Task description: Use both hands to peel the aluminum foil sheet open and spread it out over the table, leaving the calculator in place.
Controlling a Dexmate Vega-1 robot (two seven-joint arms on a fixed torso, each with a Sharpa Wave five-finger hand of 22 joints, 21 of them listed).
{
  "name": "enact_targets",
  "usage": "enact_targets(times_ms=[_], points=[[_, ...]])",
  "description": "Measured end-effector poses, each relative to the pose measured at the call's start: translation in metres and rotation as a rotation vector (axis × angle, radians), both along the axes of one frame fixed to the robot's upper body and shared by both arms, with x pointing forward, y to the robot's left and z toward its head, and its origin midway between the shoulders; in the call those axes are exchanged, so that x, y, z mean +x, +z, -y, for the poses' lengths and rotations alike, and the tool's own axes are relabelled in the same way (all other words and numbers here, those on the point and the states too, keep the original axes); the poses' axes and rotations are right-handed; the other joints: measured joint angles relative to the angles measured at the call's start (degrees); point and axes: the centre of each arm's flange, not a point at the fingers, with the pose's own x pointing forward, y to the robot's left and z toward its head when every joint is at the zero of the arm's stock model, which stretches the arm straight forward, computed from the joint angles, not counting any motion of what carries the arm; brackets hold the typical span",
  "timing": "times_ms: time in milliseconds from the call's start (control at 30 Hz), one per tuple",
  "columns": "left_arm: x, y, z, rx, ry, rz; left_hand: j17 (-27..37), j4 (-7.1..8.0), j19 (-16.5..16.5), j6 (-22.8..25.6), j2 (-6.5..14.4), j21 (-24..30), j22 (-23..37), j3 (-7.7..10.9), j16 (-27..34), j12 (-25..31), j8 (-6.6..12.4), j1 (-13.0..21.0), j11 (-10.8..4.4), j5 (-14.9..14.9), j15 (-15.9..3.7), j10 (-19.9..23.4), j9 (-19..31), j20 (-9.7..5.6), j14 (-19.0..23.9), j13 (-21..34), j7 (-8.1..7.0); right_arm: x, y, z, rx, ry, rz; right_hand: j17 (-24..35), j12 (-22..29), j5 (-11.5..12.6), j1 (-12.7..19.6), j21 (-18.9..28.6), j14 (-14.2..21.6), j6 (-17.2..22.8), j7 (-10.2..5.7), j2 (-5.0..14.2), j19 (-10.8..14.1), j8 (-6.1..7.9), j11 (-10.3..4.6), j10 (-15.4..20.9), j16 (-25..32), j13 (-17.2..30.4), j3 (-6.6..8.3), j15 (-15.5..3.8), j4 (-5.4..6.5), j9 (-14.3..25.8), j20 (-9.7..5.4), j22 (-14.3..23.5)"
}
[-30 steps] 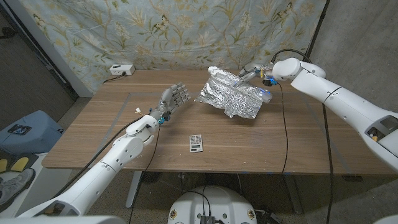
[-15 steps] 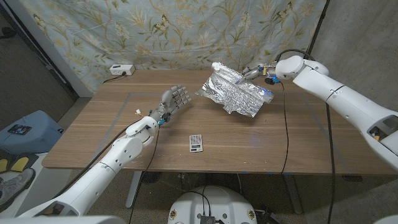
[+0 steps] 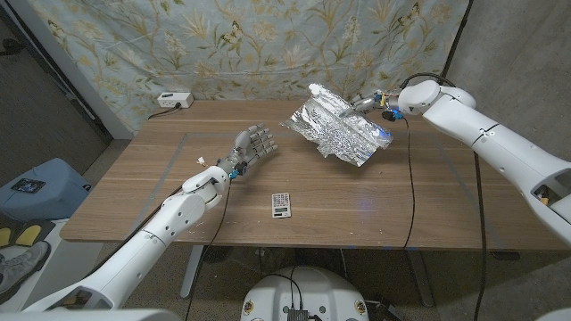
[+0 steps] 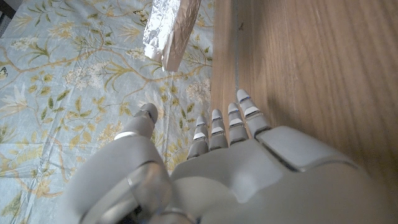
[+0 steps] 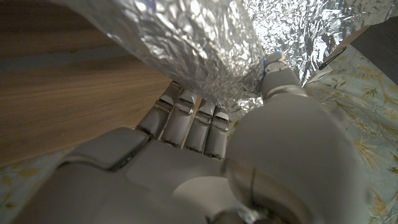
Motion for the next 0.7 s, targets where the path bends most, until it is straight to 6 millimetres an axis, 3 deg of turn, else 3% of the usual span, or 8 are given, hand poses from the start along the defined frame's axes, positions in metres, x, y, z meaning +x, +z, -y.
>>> enact_targets(times_ms=[333,700], points=[[-0.008,0.006,0.007,-0.044,-0.011,-0.051,0.0,-1.22,2.2,1.1,-0.9,0.5,0.2,-0.83,0.6,0.8,0.32,0.9,0.14,0.0,-0.22,2.6,0.0,0.68,3.3,0.3,1.09,-0.002,-0.003,0.002,0.067,-0.01,0.009,0.0,0.9,0.0,0.0,0.0,0.2,0.1,0.36,0.0,0.2,-0.11,0.0,0.0,0.0,0.0,0.0,0.05,0.0,0.1,0.21,0.0],[-0.016,0.016,0.017,-0.071,-0.057,-0.083,0.0,-1.46,3.4,1.7,-1.6,0.7,0.2,-1.07,0.7,1.4,0.32,1.6,-0.02,0.4,-0.44,4.0,-0.1,0.9,4.7,0.6,1.7,-0.003,-0.005,-0.002,0.112,-0.022,0.028,0.0,1.0,-0.2,0.0,0.0,0.6,0.4,0.57,0.0,0.2,-0.29,0.34,0.3,0.0,0.0,-0.24,0.0,-0.23,0.3,0.21,0.0]])
